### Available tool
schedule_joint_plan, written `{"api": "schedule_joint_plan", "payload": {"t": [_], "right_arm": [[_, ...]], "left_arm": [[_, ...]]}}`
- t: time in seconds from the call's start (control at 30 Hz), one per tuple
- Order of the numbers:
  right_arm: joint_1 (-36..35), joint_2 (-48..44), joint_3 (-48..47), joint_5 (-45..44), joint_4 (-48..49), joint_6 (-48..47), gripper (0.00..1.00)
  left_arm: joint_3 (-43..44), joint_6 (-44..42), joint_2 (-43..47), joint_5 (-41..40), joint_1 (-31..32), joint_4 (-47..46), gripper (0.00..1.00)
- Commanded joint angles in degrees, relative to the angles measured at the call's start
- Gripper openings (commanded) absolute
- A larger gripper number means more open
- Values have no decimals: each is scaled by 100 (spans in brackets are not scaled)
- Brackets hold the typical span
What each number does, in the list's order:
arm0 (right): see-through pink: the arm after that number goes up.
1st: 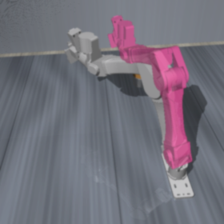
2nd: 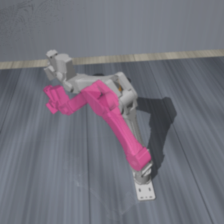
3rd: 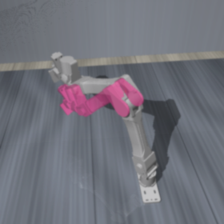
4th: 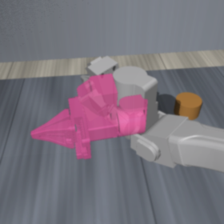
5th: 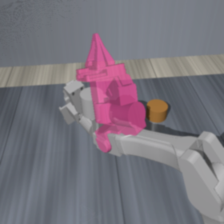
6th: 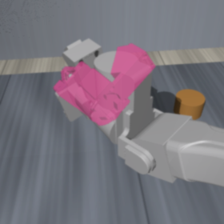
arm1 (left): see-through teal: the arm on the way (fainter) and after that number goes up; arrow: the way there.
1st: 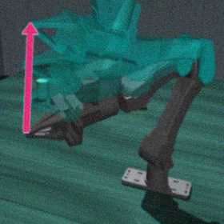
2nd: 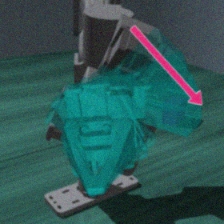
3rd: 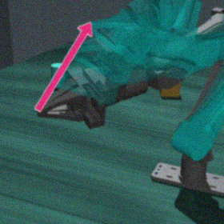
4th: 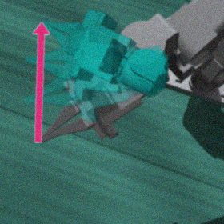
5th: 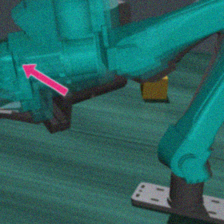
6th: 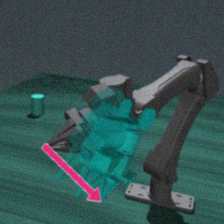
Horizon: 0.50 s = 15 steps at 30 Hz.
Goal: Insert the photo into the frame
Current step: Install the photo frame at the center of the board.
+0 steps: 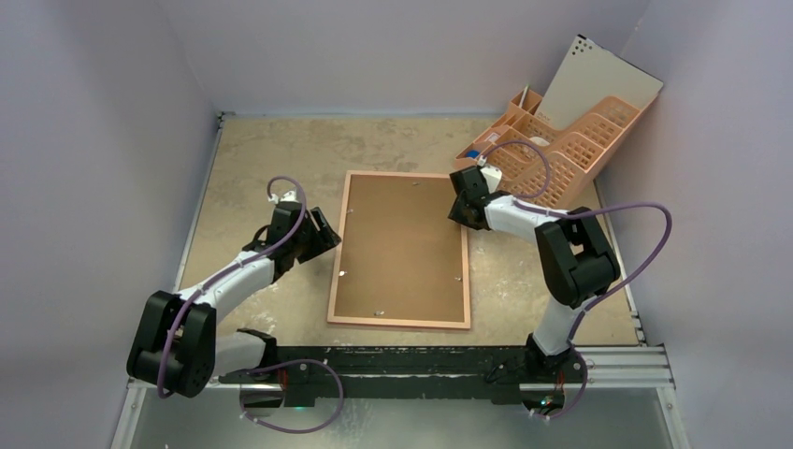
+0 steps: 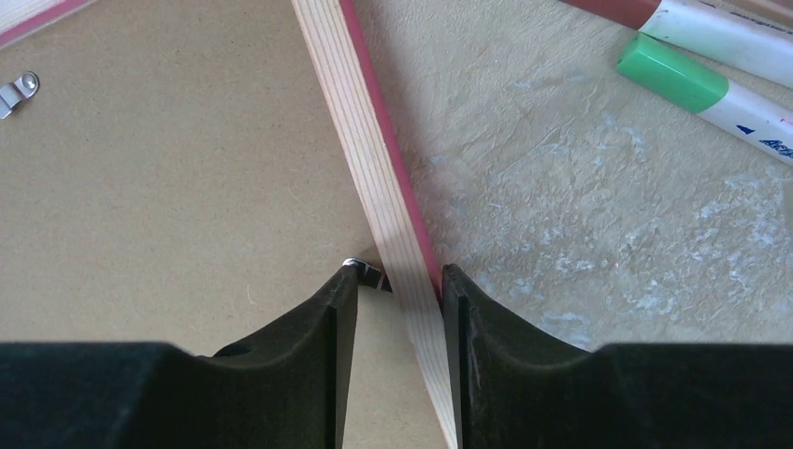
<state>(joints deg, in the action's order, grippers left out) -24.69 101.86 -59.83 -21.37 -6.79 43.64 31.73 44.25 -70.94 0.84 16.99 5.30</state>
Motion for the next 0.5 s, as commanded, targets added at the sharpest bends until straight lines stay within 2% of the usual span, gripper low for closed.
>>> {"api": "schedule_joint_plan", "payload": {"t": [0.0, 0.37, 0.47], "right_arm": [[78, 110, 10, -19, -73, 123, 38], [119, -37, 97, 114, 20, 54, 34], [131, -142, 33, 196, -5, 44, 40]], "left_arm": [[49, -101, 10, 47, -12, -113, 60], [36, -101, 31, 65, -12, -104, 60], [44, -101, 59, 49, -12, -83, 60]]}}
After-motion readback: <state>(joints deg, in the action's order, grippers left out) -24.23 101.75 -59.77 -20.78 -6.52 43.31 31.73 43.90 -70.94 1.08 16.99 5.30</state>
